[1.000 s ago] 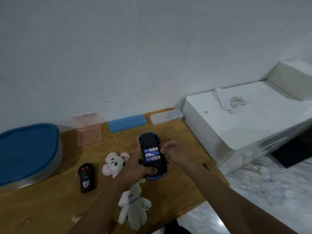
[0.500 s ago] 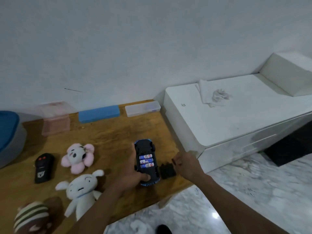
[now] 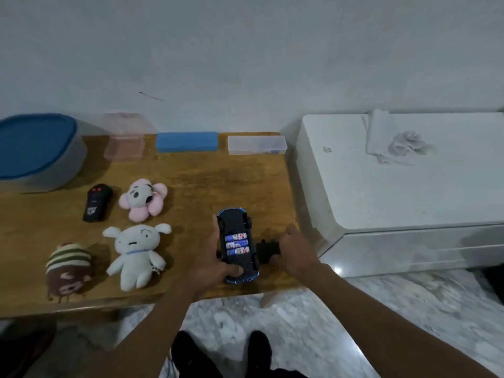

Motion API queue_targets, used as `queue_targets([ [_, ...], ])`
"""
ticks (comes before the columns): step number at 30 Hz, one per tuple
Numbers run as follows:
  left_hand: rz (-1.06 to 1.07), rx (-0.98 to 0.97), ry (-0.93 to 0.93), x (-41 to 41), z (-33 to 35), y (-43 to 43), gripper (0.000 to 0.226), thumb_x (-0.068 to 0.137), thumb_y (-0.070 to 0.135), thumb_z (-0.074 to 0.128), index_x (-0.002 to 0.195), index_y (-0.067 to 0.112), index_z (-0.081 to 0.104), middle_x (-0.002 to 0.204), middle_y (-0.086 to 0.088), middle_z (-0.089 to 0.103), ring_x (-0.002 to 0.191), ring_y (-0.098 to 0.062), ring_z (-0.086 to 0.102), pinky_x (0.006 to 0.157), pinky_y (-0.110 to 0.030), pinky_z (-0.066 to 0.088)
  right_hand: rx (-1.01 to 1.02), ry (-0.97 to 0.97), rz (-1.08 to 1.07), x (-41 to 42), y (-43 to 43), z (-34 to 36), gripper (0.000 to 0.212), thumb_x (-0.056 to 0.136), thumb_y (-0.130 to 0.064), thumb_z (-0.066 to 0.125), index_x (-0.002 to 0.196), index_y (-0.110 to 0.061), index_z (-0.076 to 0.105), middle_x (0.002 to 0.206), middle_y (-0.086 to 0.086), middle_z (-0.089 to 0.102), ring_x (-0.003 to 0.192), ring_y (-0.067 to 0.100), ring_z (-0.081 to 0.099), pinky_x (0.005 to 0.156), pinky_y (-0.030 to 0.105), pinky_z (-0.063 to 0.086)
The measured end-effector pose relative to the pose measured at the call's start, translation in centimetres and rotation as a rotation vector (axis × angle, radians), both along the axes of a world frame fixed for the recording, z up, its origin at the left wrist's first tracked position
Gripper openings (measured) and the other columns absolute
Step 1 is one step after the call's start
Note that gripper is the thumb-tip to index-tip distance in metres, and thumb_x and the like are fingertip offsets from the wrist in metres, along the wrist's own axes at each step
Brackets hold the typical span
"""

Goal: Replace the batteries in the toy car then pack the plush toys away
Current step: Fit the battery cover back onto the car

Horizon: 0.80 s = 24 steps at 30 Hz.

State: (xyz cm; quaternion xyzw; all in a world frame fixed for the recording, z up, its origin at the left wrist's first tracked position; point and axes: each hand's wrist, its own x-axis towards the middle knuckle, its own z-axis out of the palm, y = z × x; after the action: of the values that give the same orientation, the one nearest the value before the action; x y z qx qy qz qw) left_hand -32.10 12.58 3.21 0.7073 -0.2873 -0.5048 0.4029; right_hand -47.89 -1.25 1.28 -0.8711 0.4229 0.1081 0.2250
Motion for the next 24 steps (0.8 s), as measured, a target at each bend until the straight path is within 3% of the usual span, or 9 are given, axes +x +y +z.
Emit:
queue_targets([
  [3, 0.018, 0.005, 0.017, -0.2, 0.2, 0.1, 0.125, 0.072, -0.014, 0.072, 0.149, 0.045, -0.006, 0.122, 0.017, 0.056, 0.101, -0.001, 0.061, 0.078, -0.029, 0.058, -0.005, -0.027, -0.012, 0.0, 0.0, 0.2, 0.044, 0.079, -0.033, 0.074, 0.115, -0.014, 0.058, 0.121, 0.005, 0.043, 0.104, 0.021, 0.049, 0.091, 0.031, 0.046],
  [6, 0.019, -0.006, 0.039, -0.4, 0.4, 0.1, 0.125, 0.072, -0.015, 0.071, 0.15, 0.044, -0.007, 0.127, 0.012, 0.056, 0.098, 0.004, 0.061, 0.071, -0.021, 0.056, 0.009, -0.087, -0.046, -0.2, 0.0, 0.4, 0.036, 0.081, -0.024, 0.072, 0.112, -0.013, 0.058, 0.113, 0.005, 0.051, 0.1, 0.022, 0.052, 0.079, 0.028, 0.045],
  [10, 0.029, -0.02, 0.035, -0.1, 0.6, 0.2, 0.125, 0.072, -0.015, 0.072, 0.149, 0.045, -0.006, 0.13, 0.007, 0.057, 0.109, -0.006, 0.061, 0.08, -0.028, 0.057, 0.07, -0.186, -0.176, -0.5, -0.2, 0.3, 0.018, 0.084, -0.009, 0.064, 0.102, -0.012, 0.062, 0.1, 0.009, 0.064, 0.093, 0.024, 0.06, 0.072, 0.03, 0.049],
  [14, 0.0, -0.007, 0.044, 0.5, 0.8, 0.5, 0.125, 0.073, -0.011, 0.073, 0.148, 0.049, -0.007, 0.125, 0.015, 0.057, 0.111, -0.01, 0.06, 0.09, -0.038, 0.055, 0.161, -0.292, -0.354, -0.7, -0.9, 0.2, 0.012, 0.082, -0.009, 0.066, 0.09, -0.017, 0.07, 0.091, 0.005, 0.069, 0.086, 0.019, 0.065, 0.065, 0.02, 0.046],
  [16, -0.021, 0.003, 0.046, 0.9, 1.2, 0.6, 0.127, 0.072, -0.01, 0.074, 0.147, 0.05, -0.009, 0.128, 0.014, 0.055, 0.112, -0.009, 0.058, 0.089, -0.038, 0.055, 0.211, -0.34, -0.419, -0.7, -1.2, 0.6, 0.012, 0.08, -0.009, 0.069, 0.08, -0.021, 0.068, 0.085, 0.005, 0.07, 0.081, 0.018, 0.067, 0.064, 0.019, 0.049],
  [18, -0.045, -0.008, 0.029, 1.5, 1.9, 0.5, 0.126, 0.072, -0.01, 0.074, 0.149, 0.045, -0.01, 0.127, 0.016, 0.055, 0.109, -0.005, 0.058, 0.084, -0.03, 0.056, 0.236, -0.384, -0.463, -0.7, -1.4, 1.6, 0.016, 0.08, -0.009, 0.071, 0.075, -0.023, 0.065, 0.081, 0.004, 0.071, 0.077, 0.018, 0.068, 0.071, 0.028, 0.057],
  [21, -0.072, -0.02, 0.002, 2.8, 2.5, 0.3, 0.125, 0.069, -0.009, 0.075, 0.151, 0.041, -0.006, 0.122, 0.018, 0.058, 0.107, -0.005, 0.061, 0.087, -0.03, 0.055, 0.263, -0.498, -0.535, -0.1, -1.8, 4.2, 0.009, 0.082, -0.007, 0.071, 0.08, -0.015, 0.068, 0.076, 0.006, 0.071, 0.069, 0.018, 0.069, 0.07, 0.032, 0.06],
  [24, -0.119, -0.045, 0.034, 4.3, 3.2, 0.2, 0.123, 0.069, -0.009, 0.074, 0.148, 0.047, -0.002, 0.126, 0.011, 0.059, 0.11, -0.013, 0.062, 0.087, -0.035, 0.056, 0.374, -0.651, -0.583, 1.2, -1.9, 7.8, 0.006, 0.082, -0.002, 0.07, 0.087, -0.005, 0.067, 0.082, 0.014, 0.069, 0.071, 0.022, 0.07, 0.066, 0.029, 0.059],
])
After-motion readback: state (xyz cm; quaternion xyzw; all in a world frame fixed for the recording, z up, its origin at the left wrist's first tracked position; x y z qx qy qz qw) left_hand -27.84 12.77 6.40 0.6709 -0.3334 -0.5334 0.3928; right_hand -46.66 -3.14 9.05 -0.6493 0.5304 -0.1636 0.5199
